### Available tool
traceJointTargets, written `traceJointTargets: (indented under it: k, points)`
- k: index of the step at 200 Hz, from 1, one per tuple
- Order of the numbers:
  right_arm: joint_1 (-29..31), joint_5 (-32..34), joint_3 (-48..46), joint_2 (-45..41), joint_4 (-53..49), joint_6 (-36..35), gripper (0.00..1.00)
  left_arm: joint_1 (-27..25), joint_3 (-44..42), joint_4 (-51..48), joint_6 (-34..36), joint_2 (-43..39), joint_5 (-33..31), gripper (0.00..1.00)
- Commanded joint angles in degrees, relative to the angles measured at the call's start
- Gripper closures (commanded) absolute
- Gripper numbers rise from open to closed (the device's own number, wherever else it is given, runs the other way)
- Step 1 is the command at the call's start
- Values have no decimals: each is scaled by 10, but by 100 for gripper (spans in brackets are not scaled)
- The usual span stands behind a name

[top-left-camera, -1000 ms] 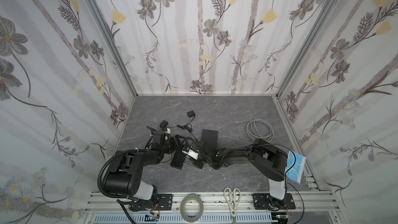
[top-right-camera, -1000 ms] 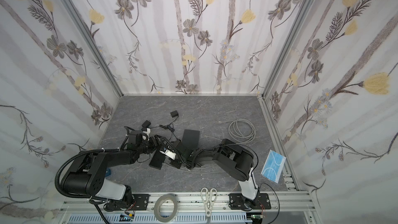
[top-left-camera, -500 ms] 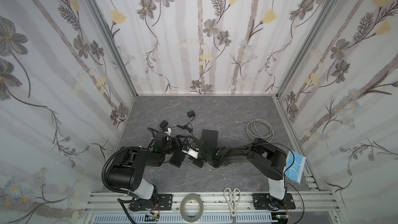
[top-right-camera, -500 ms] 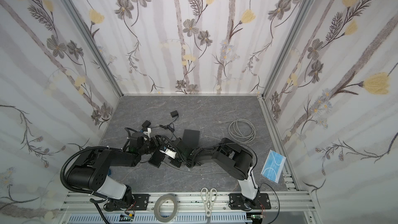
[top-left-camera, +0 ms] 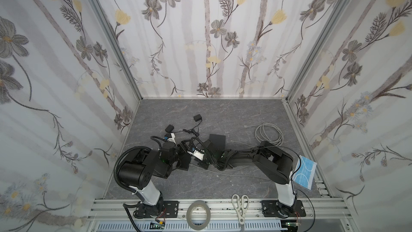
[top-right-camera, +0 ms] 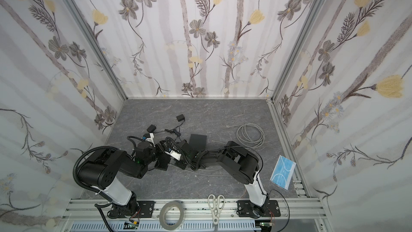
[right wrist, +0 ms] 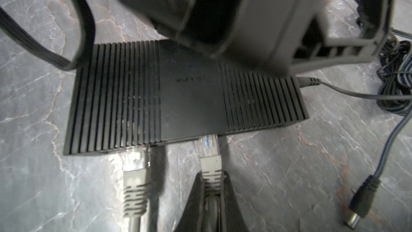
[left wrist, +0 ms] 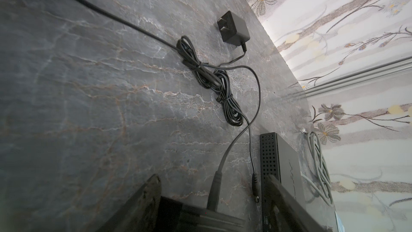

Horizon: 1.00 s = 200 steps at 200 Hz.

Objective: Insert the plug into the switch port

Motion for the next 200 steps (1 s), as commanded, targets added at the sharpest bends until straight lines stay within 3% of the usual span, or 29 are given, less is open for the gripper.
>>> traceJointTargets:
  k: [1, 52, 104, 200]
  points:
    - [1, -9, 6, 14, 123, -26, 100, -21, -19, -227, -103, 47, 176, 25]
    - [-5, -59, 13, 17, 136, -87, 100, -21, -13, -146, -110, 109, 220, 26]
    - [-6, -87, 62, 34, 112, -137, 100, -23, -5, -155, -96, 114, 239, 29]
    - [15, -103, 162, 85, 169, -141, 100, -31, 5, -145, -94, 131, 253, 29]
